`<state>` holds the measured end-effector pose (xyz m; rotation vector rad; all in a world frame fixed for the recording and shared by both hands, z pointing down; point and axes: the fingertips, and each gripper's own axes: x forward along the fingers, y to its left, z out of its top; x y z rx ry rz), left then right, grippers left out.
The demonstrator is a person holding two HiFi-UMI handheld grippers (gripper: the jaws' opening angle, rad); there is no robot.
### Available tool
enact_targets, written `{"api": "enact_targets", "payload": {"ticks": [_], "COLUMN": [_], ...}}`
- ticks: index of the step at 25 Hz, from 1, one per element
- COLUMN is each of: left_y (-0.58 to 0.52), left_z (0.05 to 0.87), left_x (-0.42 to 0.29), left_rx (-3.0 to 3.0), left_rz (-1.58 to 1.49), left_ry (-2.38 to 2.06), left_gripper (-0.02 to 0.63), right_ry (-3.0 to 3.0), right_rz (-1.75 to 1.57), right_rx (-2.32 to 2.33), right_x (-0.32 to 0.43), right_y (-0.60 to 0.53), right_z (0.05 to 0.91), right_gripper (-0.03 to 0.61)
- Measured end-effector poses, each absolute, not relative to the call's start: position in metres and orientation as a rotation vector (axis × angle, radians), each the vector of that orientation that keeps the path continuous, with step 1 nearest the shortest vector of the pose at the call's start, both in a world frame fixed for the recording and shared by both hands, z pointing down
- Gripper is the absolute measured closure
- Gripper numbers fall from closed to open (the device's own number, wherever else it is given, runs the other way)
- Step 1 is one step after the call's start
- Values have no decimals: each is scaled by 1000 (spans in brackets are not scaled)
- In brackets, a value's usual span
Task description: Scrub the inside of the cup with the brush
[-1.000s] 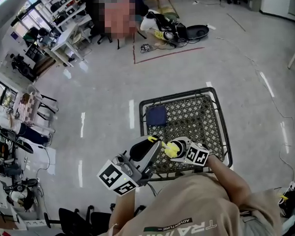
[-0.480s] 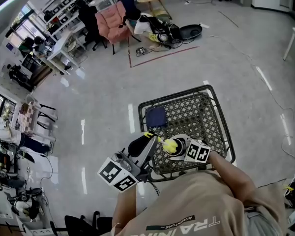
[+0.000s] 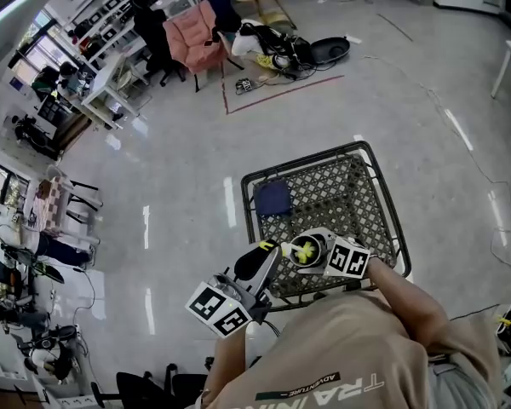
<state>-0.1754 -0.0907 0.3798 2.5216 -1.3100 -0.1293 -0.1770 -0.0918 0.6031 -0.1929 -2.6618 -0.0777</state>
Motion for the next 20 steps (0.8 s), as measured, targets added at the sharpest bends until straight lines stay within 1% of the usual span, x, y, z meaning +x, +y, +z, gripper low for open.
{"api": "enact_targets", "payload": {"ticks": [7, 14, 20], "left_y": [-90, -86, -84], "left_z": [379, 352, 363], "left_x": [-177, -169, -158], "left_rx": [2534, 2596, 2591], "left_rz": [-151, -191, -154], "left_ry": [-1371, -1346, -1322], "left_gripper": [555, 555, 555], "right_ry": [-2670, -2607, -2602], "right_rz": [-39, -68, -70], "right_rx": [-201, -212, -218], "right_x": [-180, -170, -165], "right_y": [-90, -84, -75], "right_z": [598, 614, 620], "right_gripper": [192, 192, 192]}}
